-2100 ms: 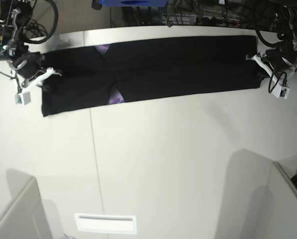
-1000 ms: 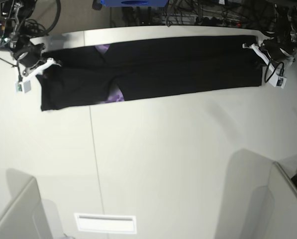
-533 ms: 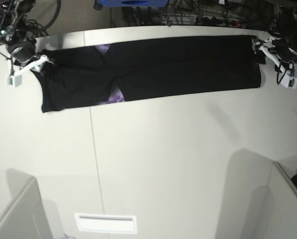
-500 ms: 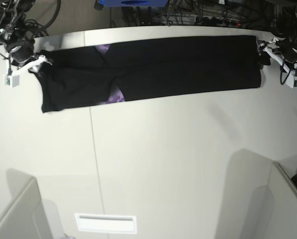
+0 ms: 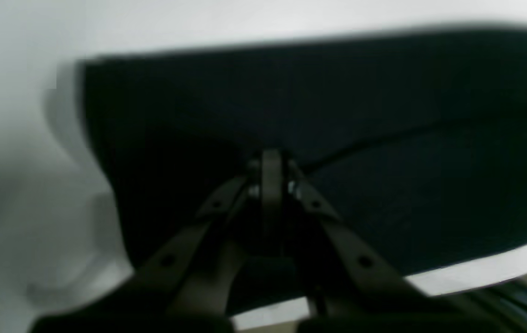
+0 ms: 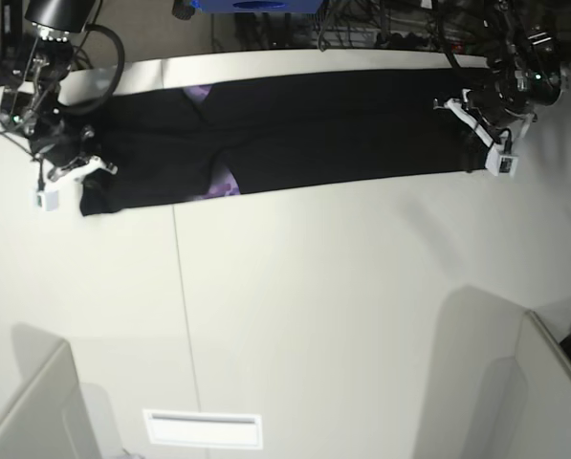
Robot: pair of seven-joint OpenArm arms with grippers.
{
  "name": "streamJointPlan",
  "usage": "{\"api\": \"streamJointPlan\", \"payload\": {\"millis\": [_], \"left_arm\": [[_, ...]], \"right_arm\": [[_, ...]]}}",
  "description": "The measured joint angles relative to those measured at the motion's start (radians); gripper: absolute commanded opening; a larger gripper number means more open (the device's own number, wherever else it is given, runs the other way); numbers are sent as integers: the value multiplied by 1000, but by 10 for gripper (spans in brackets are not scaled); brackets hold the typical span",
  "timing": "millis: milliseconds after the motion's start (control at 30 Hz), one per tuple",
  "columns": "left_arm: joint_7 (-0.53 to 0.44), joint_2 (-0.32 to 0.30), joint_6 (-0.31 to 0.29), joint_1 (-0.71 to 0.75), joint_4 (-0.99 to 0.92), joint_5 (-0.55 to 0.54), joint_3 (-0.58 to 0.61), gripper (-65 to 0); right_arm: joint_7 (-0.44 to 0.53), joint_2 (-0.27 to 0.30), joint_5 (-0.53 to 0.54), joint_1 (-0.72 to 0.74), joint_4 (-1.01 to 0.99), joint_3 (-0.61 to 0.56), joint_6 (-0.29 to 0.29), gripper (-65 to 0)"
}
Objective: Fold the T-shirt properly
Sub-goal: 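Lower the folded edge, release, and move both grippers along the strip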
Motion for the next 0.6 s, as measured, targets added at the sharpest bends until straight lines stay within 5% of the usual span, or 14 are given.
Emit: {"api": "streamJointPlan", "payload": {"millis": [200,600], "left_arm": [[-13,-1,-1,-50,-54,169,73,-650],[-30,-4,0,-267,-251,160,214,-650]], "right_arm": [[119,8,32,12,-142,-2,15,-650],[171,28,16,23,-167,6,4,-650]]}}
